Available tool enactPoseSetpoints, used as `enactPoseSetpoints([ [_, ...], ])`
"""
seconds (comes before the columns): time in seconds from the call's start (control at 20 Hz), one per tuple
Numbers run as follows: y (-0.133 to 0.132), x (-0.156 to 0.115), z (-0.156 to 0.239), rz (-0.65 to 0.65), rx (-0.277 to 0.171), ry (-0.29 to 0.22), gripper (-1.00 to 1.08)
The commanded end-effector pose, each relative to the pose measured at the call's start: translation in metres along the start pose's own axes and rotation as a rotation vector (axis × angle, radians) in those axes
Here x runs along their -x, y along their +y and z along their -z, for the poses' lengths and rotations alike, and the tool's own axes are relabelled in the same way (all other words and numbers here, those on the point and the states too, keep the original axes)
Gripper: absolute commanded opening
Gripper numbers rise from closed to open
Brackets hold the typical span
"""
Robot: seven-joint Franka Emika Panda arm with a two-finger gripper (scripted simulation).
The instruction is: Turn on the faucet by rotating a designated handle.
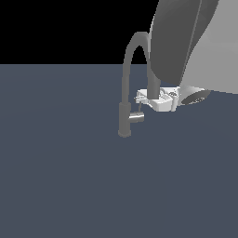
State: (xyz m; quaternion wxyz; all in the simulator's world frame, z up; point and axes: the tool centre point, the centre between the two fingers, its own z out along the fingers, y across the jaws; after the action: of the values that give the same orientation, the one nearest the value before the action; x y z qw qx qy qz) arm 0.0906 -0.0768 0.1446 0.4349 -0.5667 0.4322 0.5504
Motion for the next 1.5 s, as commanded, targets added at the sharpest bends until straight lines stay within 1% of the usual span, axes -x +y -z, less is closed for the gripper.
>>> enactPoseSetpoints([
  [0.0, -0.001, -0.006, 0.0, -0.011, -0.012, -0.013, -1.0],
  [0.5, 0.003, -0.006, -0.001, -0.014, -0.014, -0.016, -1.0],
  [1.45, 0.026, 0.004, -0.001, -0.013, -0.015, -0.016, -1.0],
])
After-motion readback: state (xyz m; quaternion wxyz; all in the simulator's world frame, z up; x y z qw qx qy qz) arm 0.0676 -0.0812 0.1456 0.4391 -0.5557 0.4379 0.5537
